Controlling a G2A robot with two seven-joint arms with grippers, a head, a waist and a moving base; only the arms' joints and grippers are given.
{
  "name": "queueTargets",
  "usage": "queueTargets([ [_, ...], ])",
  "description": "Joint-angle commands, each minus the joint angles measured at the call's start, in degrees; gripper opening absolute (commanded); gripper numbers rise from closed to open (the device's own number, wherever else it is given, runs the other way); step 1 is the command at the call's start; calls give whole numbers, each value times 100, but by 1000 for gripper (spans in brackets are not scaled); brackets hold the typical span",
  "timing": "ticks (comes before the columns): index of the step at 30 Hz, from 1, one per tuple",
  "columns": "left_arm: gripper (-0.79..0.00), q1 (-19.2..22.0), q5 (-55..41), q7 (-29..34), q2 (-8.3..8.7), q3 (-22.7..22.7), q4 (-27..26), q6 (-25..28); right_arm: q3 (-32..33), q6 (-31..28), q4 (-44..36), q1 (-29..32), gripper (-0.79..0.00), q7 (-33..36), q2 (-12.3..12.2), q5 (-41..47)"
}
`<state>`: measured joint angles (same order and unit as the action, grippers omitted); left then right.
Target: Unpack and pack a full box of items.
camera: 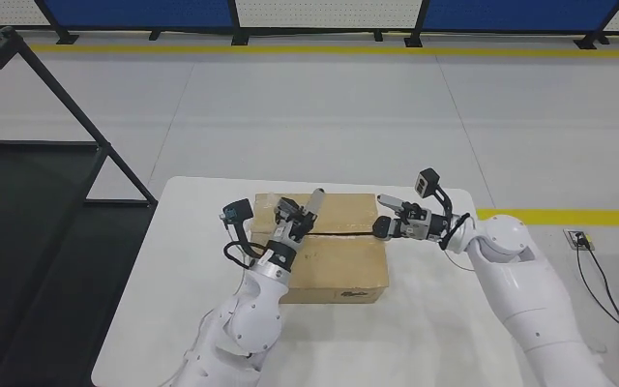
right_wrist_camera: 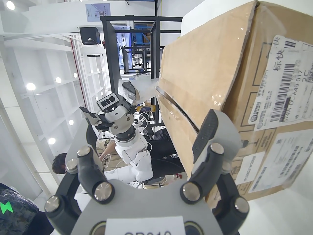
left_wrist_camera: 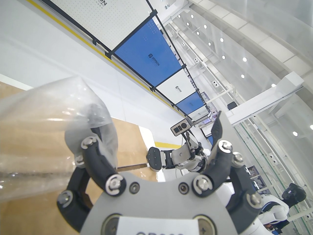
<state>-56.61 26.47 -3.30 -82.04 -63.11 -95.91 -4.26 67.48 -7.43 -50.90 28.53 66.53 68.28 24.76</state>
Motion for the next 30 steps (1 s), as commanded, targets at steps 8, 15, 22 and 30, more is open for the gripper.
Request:
queueTargets([
  [8,0,1,69,40,-35,-48,70,-47,-30,7,62,-33,0,17,-4,15],
  [15,0,-85,-19,1,-47,-218,-37,-2,-124,10,102,-80,0,91,12,3],
  [22,0,-211,-116,74,-39,-444,-352,39,-198,-29,140,-113,0,101,30,12],
  [30,0,-387,-368,296,-20,-748,-785,42,-239,-31,192,-146,0,103,38,25],
])
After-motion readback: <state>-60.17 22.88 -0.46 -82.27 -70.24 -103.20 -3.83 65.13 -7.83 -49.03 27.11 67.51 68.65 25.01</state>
